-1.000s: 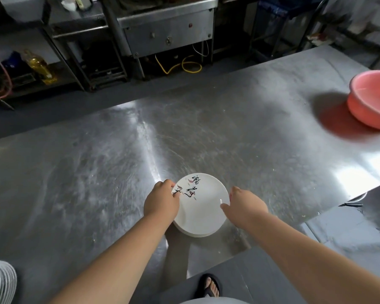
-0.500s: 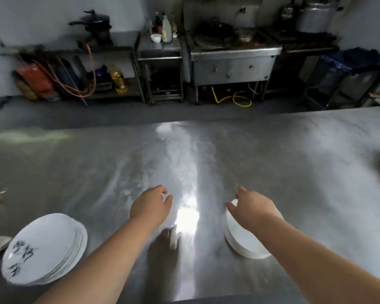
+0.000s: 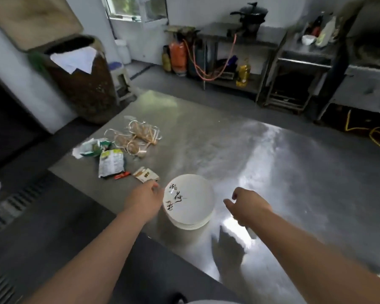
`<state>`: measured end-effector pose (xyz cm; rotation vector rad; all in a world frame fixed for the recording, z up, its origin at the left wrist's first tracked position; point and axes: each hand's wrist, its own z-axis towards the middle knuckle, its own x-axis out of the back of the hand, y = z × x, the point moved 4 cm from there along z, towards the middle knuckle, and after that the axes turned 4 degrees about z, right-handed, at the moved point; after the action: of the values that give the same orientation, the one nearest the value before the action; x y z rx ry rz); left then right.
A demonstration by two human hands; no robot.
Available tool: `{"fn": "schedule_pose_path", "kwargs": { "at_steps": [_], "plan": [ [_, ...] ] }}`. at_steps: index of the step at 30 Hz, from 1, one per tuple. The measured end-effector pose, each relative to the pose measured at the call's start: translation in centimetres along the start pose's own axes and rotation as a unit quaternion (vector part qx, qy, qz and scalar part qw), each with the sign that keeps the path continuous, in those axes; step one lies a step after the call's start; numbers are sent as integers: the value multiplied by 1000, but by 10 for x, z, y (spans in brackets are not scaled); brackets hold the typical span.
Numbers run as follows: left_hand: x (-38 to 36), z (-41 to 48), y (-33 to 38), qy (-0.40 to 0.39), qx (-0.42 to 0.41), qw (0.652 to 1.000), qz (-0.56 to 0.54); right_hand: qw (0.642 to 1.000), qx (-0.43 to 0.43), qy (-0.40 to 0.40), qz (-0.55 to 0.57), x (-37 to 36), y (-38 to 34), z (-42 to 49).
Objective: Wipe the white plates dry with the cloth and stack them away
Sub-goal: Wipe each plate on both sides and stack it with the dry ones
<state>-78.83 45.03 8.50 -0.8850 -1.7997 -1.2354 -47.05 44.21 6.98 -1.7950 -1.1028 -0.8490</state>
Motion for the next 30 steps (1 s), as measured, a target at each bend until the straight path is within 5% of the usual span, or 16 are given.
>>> {"fn": "schedule_pose_path", "kwargs": {
  "at_steps": [8, 19, 24, 30],
  "plan": [
    [-30, 26, -42, -118, -9, 993, 22, 999, -34, -2, -26, -55, -44, 23],
    [-53, 46, -21, -93, -84, 987, 101, 998, -54, -14, 1, -65, -42, 18],
    [-52, 41, 11, -78, -92, 991, 54, 990, -83, 5, 112, -57, -12, -1],
    [-91, -1, 97, -91, -196, 973, 82, 968, -173, 56, 174, -26, 81, -47]
  ]
}}
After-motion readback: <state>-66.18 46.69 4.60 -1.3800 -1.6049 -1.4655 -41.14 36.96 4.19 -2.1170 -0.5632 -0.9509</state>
